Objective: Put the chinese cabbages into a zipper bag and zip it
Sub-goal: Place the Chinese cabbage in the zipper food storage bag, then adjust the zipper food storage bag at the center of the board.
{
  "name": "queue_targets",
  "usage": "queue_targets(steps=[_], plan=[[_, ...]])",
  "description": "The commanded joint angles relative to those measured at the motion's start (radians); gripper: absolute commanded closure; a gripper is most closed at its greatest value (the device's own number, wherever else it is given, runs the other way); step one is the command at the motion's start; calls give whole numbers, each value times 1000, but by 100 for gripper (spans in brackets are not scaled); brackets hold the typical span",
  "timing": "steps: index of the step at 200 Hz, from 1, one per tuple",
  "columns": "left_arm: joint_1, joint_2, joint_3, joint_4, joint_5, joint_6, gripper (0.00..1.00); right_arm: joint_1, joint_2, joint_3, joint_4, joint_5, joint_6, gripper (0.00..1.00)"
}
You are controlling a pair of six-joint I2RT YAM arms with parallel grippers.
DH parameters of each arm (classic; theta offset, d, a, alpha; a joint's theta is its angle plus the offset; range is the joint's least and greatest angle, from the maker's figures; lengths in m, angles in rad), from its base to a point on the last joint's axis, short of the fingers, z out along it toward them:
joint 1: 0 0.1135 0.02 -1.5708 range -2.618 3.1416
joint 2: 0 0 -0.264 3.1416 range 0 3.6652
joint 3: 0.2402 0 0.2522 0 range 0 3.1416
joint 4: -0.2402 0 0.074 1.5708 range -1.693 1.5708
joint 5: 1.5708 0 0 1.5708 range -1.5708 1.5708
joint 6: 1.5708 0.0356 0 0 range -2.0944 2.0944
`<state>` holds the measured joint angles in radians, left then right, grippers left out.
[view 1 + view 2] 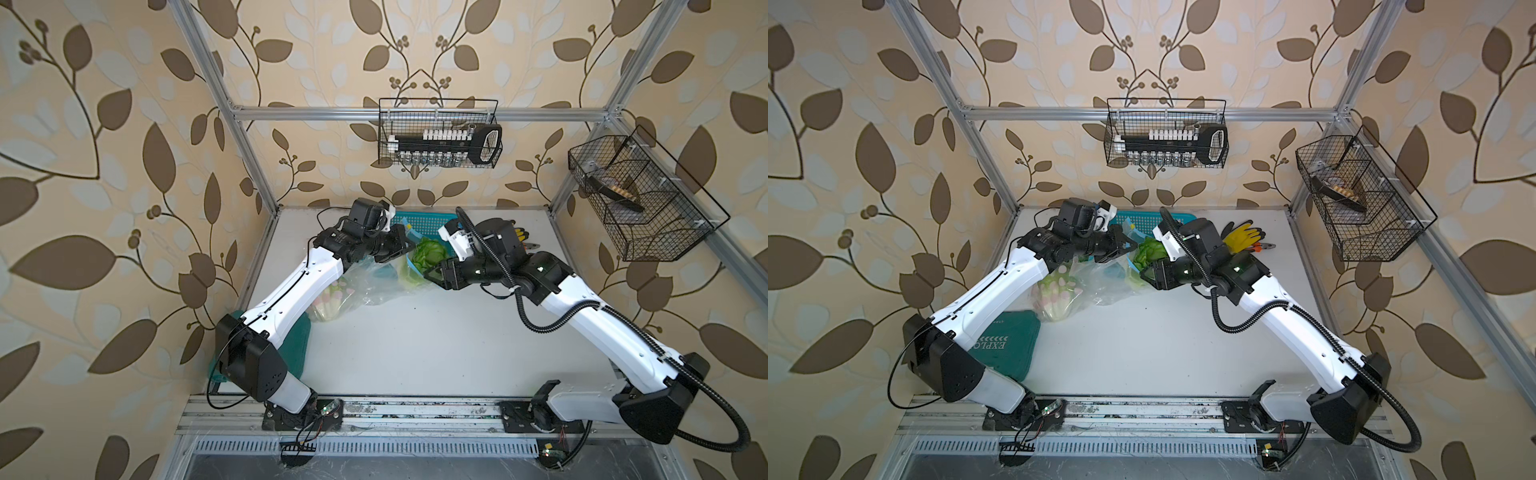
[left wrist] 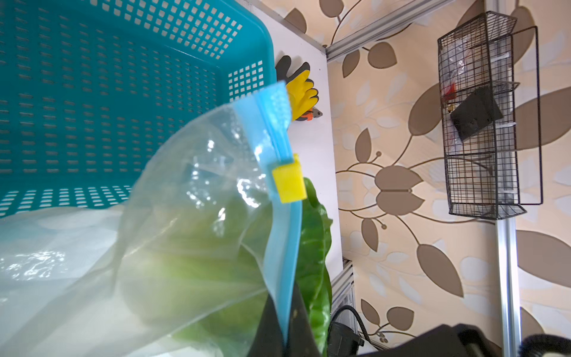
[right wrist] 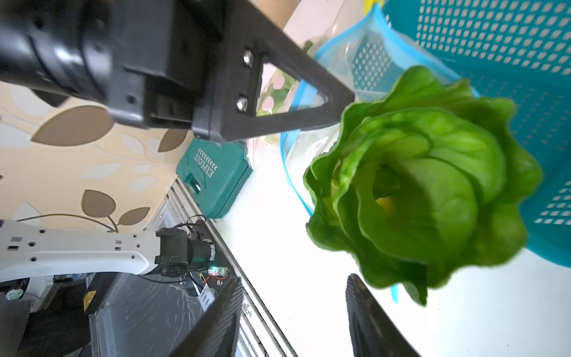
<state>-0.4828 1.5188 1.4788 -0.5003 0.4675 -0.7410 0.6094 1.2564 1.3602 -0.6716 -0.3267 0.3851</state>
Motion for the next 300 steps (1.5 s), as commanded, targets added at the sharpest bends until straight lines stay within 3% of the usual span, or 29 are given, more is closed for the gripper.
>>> queue_targets(steps=[1, 11, 22, 39, 56, 120, 172, 203, 235, 263, 300], plan=[[7, -38, 12, 61, 30, -13, 100, -24, -118, -101, 10, 66, -31, 57], [9, -36, 12, 62, 30, -14, 100, -20, -166, -200, 57, 103, -27, 66], [8, -30, 14, 66, 35, -13, 100, -12, -218, -316, 137, 127, -22, 67], [9, -25, 15, 65, 39, -11, 100, 6, -279, -463, 274, 183, -24, 59], [8, -19, 15, 58, 37, -7, 100, 17, -297, -556, 418, 207, -45, 56], [7, -16, 14, 41, 33, 2, 100, 17, -118, -573, 637, 158, -100, 56], [9, -15, 23, 32, 24, 15, 100, 12, -55, -553, 680, 140, -124, 85], [16, -29, 30, 22, 22, 21, 100, -6, -116, -536, 645, 127, -138, 100], [33, -68, 66, -11, 10, 21, 100, -38, -206, -420, 480, 75, -152, 100], [32, -113, 83, -18, 4, -8, 100, -50, -163, -227, 203, 96, -260, 100], [32, -159, 33, 55, 2, -104, 100, -70, -130, -108, 150, 116, -300, 100]])
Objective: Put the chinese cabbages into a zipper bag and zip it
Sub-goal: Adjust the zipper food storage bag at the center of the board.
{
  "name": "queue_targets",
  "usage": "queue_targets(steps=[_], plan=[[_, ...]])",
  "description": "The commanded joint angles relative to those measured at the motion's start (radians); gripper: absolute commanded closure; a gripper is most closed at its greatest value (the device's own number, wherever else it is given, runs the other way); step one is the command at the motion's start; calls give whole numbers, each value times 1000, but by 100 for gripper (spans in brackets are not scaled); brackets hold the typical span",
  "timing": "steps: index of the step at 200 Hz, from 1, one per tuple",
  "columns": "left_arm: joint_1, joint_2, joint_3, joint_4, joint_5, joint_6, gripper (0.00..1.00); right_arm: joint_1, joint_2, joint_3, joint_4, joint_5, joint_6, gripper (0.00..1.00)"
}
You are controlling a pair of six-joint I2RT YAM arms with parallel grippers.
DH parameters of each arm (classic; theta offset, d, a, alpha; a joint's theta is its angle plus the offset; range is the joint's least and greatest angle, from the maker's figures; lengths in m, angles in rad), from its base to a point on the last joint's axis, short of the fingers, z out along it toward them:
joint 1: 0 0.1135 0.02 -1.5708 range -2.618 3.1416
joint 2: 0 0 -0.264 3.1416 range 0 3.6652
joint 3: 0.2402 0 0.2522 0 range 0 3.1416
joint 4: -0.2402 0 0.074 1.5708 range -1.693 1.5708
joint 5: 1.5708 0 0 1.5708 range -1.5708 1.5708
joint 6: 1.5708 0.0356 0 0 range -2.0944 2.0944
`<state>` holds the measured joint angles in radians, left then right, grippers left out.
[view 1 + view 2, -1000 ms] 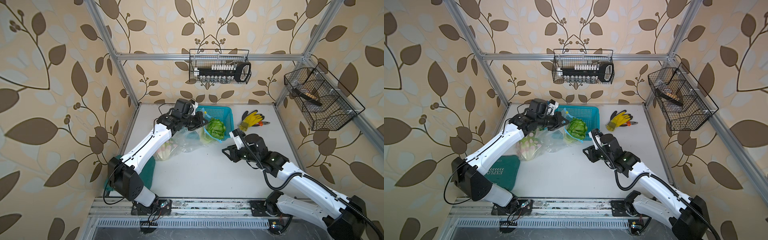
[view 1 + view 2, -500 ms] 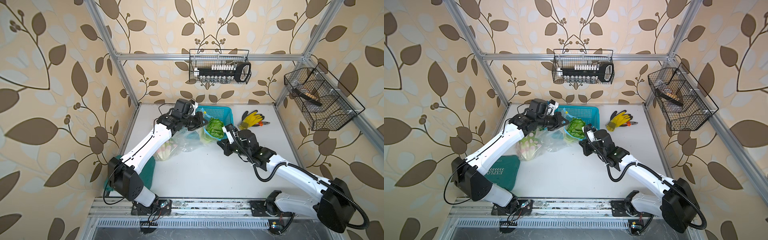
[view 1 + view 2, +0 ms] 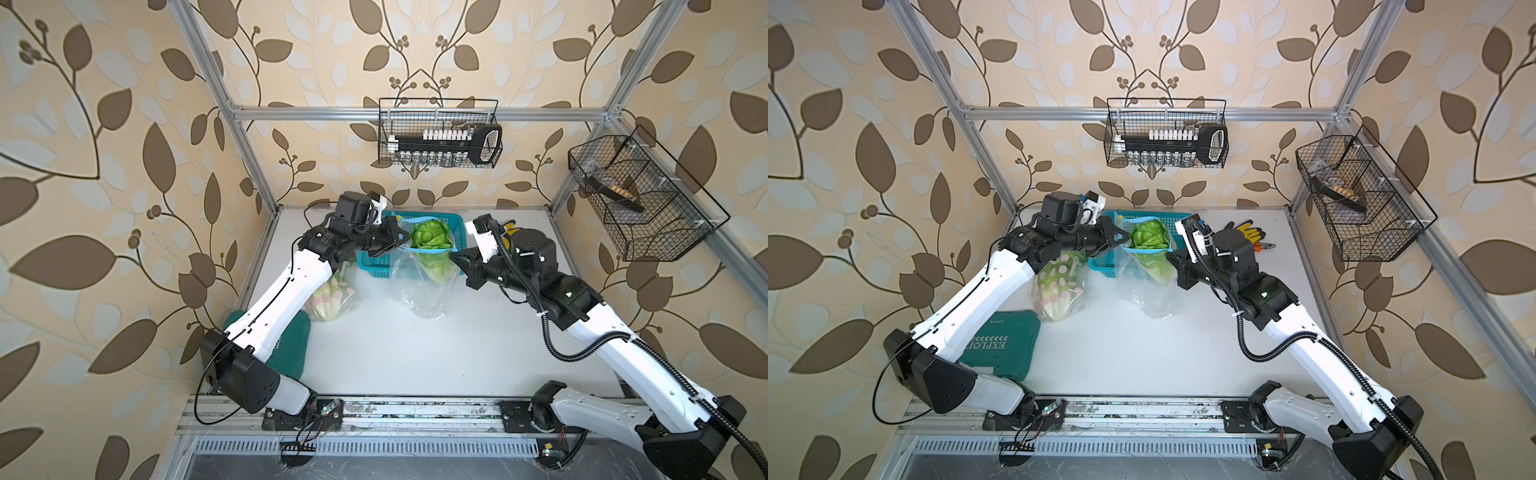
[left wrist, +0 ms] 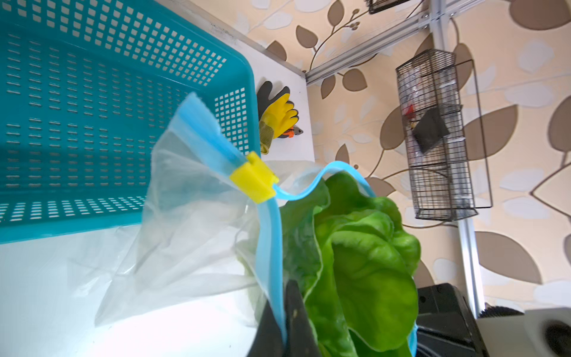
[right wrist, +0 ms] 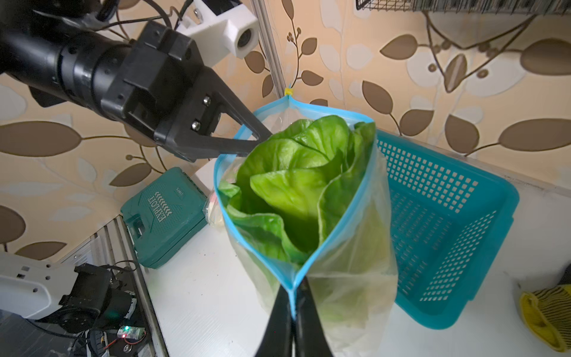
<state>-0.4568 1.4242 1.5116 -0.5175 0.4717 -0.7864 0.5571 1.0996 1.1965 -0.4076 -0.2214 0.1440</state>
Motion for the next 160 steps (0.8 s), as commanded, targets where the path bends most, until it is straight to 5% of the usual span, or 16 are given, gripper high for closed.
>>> queue_targets(steps=[1, 22, 60, 73, 132, 160], plan=[[6, -65, 0, 74, -5, -60, 100, -18, 29, 59, -116, 13, -60, 100], [5, -65, -19, 78, -7, -99, 98, -81, 89, 151, -212, -65, -34, 100], [3, -45, -72, 86, -23, -95, 92, -91, 69, 140, -103, -237, 40, 100], [3, -38, -84, 101, -13, -100, 100, -90, 71, 117, -94, -199, 26, 100], [-28, -104, -85, 102, -45, -94, 100, -207, 90, 136, -143, -180, -16, 100], [-25, -137, -179, 170, -15, -39, 68, -255, 118, 72, -63, -183, -62, 100]])
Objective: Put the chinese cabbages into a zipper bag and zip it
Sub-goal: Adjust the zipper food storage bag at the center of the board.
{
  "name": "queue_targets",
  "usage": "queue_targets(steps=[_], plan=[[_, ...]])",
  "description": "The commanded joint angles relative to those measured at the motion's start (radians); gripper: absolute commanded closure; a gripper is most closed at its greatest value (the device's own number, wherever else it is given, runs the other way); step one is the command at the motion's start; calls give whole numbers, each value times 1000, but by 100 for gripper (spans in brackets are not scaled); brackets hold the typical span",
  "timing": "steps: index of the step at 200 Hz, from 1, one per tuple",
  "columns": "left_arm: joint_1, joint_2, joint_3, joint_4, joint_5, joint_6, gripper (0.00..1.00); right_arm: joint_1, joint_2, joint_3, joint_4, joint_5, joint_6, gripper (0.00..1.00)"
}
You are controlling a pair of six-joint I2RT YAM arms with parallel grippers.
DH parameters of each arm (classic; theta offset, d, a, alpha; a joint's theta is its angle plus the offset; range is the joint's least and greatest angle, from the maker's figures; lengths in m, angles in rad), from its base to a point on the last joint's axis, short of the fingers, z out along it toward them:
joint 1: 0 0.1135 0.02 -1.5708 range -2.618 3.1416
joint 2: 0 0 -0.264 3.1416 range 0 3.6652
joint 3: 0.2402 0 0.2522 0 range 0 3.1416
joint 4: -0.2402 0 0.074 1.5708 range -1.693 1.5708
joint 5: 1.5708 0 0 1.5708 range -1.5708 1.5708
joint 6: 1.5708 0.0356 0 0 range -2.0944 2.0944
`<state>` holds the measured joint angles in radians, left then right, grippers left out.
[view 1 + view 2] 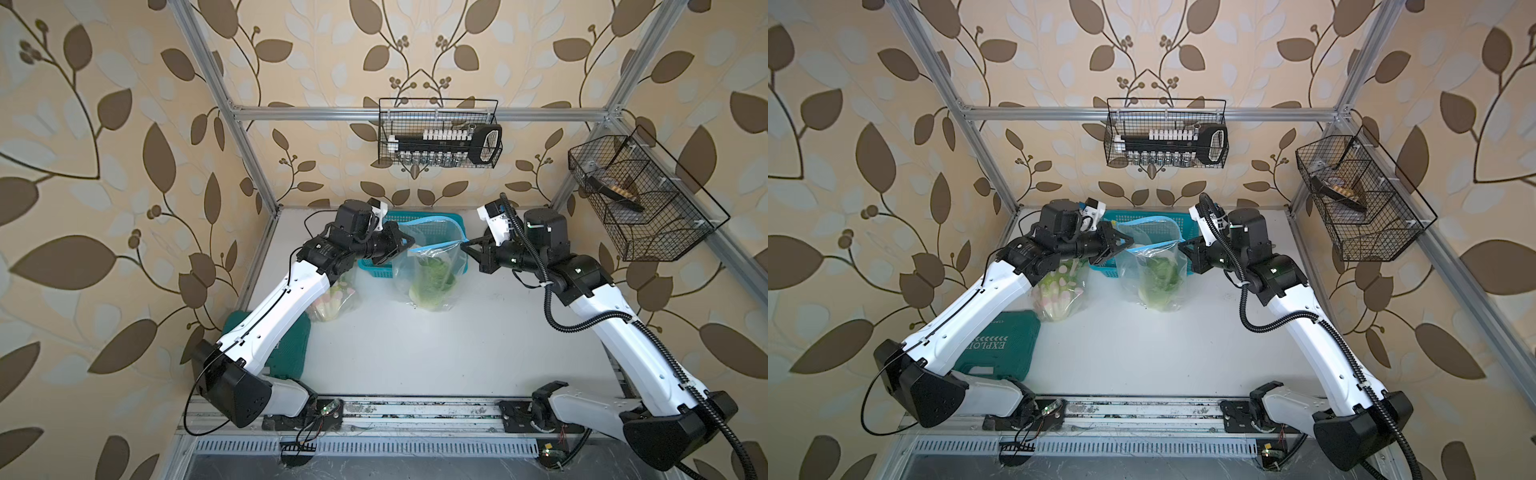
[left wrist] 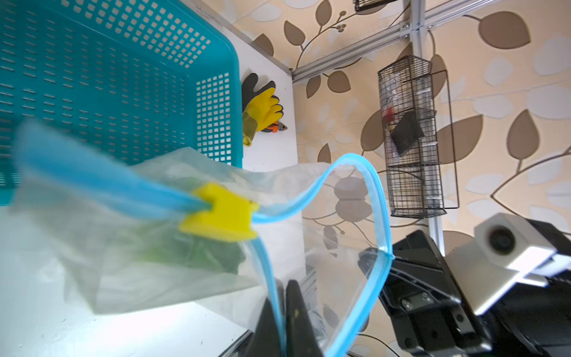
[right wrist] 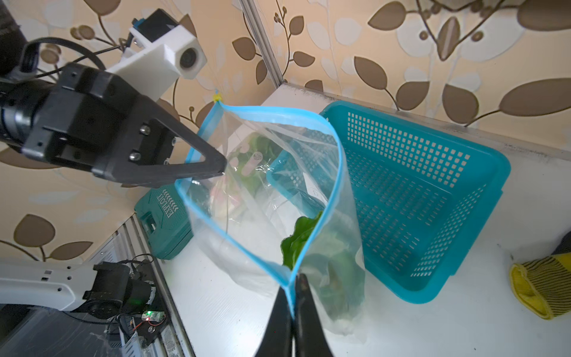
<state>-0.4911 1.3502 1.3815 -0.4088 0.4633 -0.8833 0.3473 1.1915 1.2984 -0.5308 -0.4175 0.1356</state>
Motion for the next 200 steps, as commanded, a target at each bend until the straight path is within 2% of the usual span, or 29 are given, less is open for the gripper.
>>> queue_targets(steps=[1, 25, 54, 83, 106, 132, 151, 178, 200], plan=[[10, -65, -49, 61, -4, 66, 66, -48, 28, -31, 62, 10, -54, 100], [43, -88, 28, -11, 25, 285, 37, -79, 63, -27, 110, -16, -85, 100], [142, -139, 61, -45, 57, 512, 22, -104, 110, -12, 148, 0, -112, 100], [256, -166, -65, 62, 223, 613, 25, -140, 163, 12, 173, 9, -90, 100], [261, -172, -153, 140, 270, 702, 26, -155, 194, 31, 186, -6, -74, 100], [261, -137, -266, 381, 340, 734, 30, -158, 209, 34, 205, -15, -67, 100], [261, -75, -255, 445, 370, 756, 33, -160, 217, 34, 212, -20, -62, 100], [261, 42, -163, 407, 455, 790, 37, -161, 220, 35, 218, -32, -54, 100], [261, 118, -143, 474, 516, 767, 43, -161, 225, 36, 220, -34, -51, 100]])
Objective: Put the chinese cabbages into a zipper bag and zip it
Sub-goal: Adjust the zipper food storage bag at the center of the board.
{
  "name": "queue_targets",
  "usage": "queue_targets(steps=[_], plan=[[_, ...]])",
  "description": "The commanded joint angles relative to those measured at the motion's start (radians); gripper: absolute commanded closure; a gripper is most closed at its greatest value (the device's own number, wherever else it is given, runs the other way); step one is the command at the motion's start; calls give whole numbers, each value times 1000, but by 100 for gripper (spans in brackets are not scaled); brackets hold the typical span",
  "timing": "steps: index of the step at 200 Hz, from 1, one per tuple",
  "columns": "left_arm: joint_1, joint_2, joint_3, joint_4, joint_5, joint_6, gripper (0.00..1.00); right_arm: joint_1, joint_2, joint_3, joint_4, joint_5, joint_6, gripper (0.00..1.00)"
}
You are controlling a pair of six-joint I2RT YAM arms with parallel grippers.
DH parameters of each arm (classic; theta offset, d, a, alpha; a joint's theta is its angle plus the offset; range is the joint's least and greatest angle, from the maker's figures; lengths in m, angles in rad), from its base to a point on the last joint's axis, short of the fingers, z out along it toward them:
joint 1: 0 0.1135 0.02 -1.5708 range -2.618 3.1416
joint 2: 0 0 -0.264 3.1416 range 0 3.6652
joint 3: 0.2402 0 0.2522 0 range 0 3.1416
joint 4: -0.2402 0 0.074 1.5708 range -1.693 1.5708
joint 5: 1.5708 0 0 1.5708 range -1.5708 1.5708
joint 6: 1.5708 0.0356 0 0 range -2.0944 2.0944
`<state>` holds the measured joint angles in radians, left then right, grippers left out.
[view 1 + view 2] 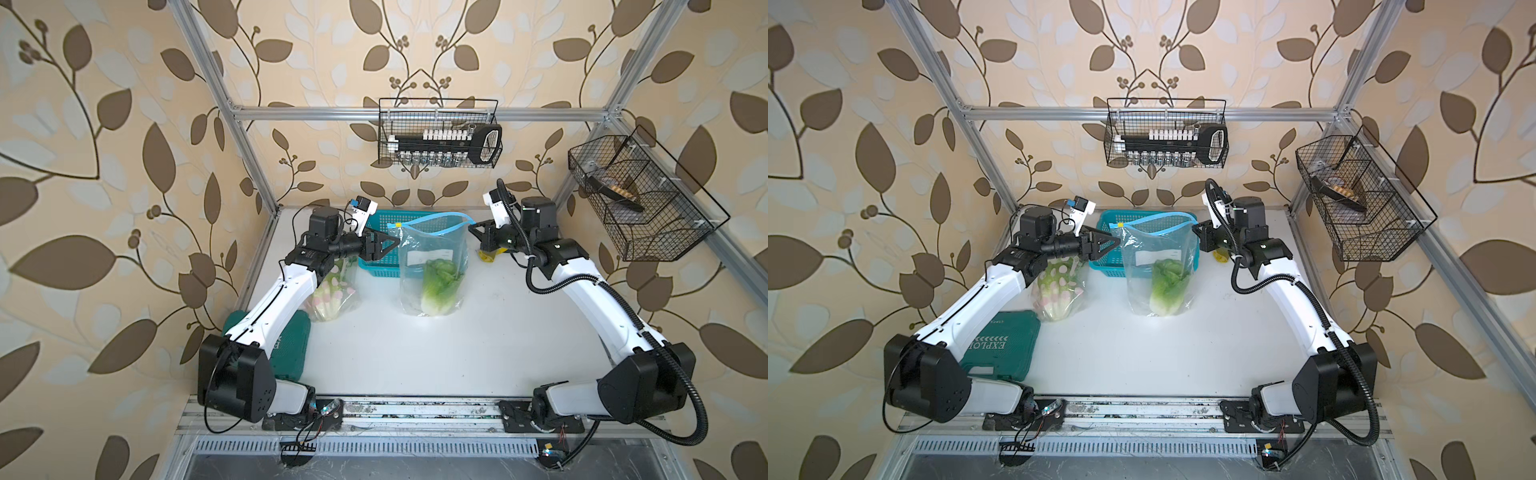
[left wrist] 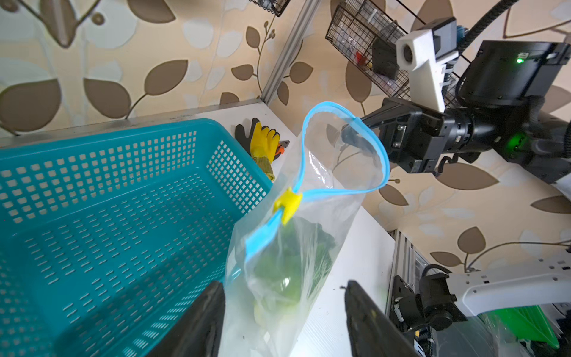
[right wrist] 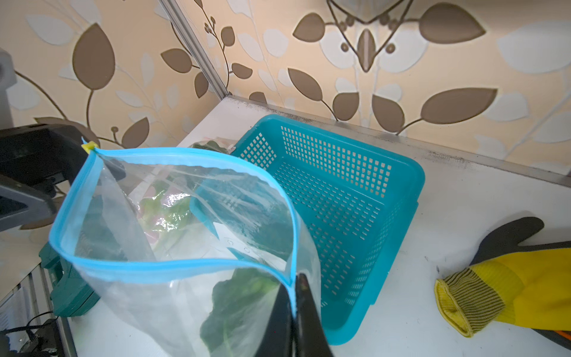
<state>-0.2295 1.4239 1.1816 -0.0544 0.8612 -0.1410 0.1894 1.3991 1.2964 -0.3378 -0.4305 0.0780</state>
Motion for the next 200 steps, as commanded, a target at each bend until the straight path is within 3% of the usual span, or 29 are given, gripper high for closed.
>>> queue_targets(steps=[1, 25, 72, 113, 131, 149, 174, 200], plan=[[-1, 49, 57, 122, 120, 23, 43, -3, 18, 38, 27, -21, 6, 100], [1, 88, 83, 140, 166, 21, 56, -4, 21, 38, 27, -26, 8, 100], [23, 75, 88, 108, 179, 81, 94, -9, 22, 43, 28, -26, 12, 100], [22, 62, 121, 45, 189, 121, 99, -9, -8, 81, -8, -10, 48, 100], [19, 41, 130, -12, 201, 177, 100, -11, -44, 136, -54, -7, 58, 74], [5, 25, 132, -68, 208, 244, 100, -10, -44, 229, -140, -116, 17, 59], [-38, -14, 165, -177, 210, 347, 100, 46, -10, 337, -249, -266, -60, 48], [-79, -11, 209, -246, 199, 399, 100, 200, 107, 501, -422, -269, -184, 45]])
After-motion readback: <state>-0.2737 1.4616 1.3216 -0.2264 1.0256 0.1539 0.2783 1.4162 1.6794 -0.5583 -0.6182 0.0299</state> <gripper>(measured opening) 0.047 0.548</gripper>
